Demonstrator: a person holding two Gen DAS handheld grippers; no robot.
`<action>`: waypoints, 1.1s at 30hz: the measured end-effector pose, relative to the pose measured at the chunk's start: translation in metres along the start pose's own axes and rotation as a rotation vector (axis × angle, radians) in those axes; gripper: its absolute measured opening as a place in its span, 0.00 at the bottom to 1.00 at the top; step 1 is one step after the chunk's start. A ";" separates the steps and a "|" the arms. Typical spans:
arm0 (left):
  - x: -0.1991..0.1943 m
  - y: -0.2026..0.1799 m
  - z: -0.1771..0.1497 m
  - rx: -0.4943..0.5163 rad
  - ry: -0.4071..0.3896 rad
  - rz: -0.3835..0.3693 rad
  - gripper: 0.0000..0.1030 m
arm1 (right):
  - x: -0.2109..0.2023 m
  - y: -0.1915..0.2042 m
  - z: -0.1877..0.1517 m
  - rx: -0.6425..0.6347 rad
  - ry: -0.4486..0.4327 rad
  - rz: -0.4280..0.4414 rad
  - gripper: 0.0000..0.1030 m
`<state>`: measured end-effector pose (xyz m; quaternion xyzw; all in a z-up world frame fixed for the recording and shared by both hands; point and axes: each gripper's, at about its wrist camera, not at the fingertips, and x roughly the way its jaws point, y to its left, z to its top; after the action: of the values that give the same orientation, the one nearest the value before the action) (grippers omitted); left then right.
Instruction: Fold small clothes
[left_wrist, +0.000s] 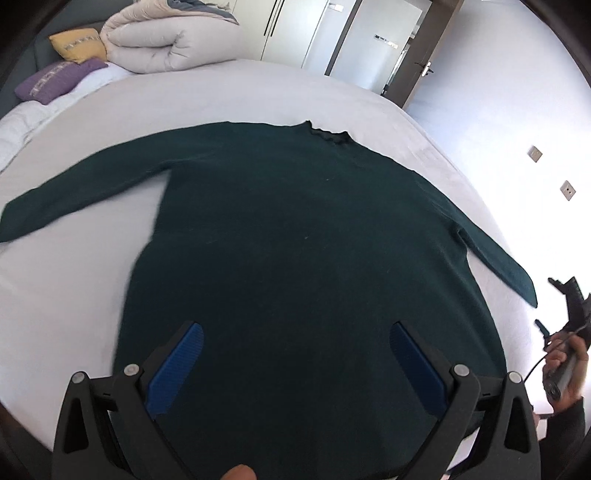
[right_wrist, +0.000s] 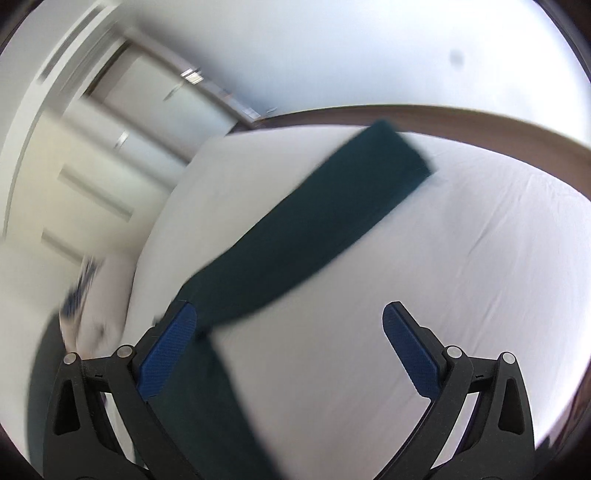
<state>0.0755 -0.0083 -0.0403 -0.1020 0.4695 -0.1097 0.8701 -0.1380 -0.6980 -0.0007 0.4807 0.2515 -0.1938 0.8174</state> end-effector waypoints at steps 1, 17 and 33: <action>0.008 -0.004 0.003 0.008 0.025 0.004 1.00 | 0.007 -0.013 0.007 0.050 0.008 -0.007 0.97; 0.072 -0.006 0.055 -0.077 0.079 -0.108 0.75 | 0.028 -0.056 0.021 0.276 -0.088 0.024 0.52; 0.102 -0.046 0.153 -0.100 0.068 -0.428 0.80 | 0.020 0.198 -0.097 -0.697 0.047 -0.024 0.07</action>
<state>0.2546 -0.0698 -0.0265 -0.2385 0.4713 -0.2718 0.8045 -0.0330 -0.5222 0.0841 0.1742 0.3268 -0.0946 0.9241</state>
